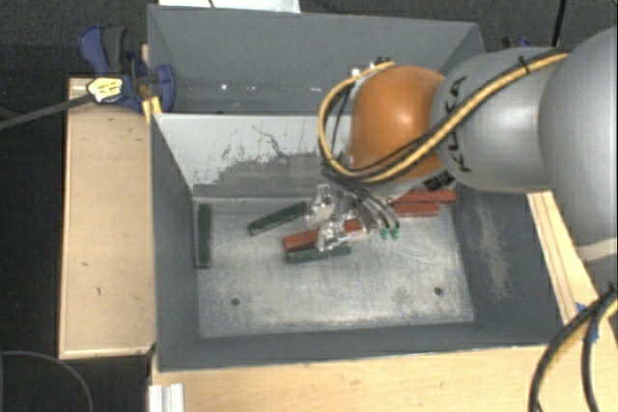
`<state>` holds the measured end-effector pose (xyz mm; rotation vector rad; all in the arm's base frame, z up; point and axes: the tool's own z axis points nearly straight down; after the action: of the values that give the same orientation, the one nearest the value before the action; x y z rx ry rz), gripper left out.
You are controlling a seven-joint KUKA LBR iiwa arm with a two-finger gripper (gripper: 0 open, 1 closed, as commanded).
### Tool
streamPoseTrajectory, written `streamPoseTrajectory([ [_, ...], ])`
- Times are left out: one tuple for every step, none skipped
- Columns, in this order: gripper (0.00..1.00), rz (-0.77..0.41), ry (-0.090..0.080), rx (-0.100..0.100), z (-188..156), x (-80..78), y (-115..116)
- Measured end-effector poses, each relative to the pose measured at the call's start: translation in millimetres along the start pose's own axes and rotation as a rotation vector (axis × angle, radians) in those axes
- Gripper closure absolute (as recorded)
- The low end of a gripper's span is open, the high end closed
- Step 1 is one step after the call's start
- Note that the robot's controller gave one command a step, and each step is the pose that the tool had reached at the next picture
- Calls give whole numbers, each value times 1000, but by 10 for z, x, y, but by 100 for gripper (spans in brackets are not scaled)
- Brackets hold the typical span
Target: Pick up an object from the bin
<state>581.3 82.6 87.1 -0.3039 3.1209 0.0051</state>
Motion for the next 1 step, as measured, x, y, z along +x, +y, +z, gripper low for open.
streamPoseTrajectory([
  [100,2,10,1,-192,15,-3],
])
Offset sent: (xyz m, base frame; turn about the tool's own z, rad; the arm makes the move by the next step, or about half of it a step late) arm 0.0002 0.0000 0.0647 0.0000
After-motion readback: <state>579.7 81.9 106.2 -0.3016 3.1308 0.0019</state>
